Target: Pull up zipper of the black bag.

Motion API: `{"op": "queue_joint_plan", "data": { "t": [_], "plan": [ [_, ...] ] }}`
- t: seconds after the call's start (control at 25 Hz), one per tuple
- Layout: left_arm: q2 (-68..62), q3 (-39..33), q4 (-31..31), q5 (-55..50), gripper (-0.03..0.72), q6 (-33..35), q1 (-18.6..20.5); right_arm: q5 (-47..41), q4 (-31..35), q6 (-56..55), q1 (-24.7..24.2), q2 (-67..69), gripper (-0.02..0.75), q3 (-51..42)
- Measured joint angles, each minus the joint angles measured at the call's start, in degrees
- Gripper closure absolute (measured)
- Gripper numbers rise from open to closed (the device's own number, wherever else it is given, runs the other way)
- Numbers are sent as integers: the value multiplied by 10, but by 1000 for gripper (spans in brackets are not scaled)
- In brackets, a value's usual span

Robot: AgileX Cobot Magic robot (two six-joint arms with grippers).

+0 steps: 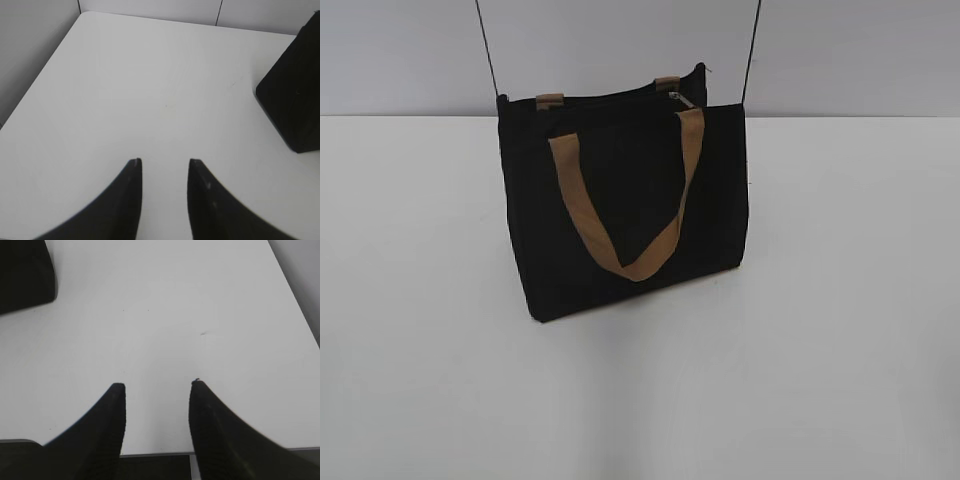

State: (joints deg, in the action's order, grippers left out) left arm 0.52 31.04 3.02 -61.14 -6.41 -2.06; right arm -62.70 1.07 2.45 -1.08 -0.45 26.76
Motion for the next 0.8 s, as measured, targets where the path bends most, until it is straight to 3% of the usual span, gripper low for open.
{"op": "queue_joint_plan", "data": {
  "t": [0.36, 0.56, 0.8],
  "plan": [
    [0, 0, 2, 0, 454, 5, 0, 0, 0, 0, 0, 0, 415, 0],
    [0, 0, -11, 0, 454, 72, 0, 0, 0, 0, 0, 0, 415, 0],
    [0, 0, -20, 0, 454, 80, 0, 0, 0, 0, 0, 0, 415, 0]
  ]
}}
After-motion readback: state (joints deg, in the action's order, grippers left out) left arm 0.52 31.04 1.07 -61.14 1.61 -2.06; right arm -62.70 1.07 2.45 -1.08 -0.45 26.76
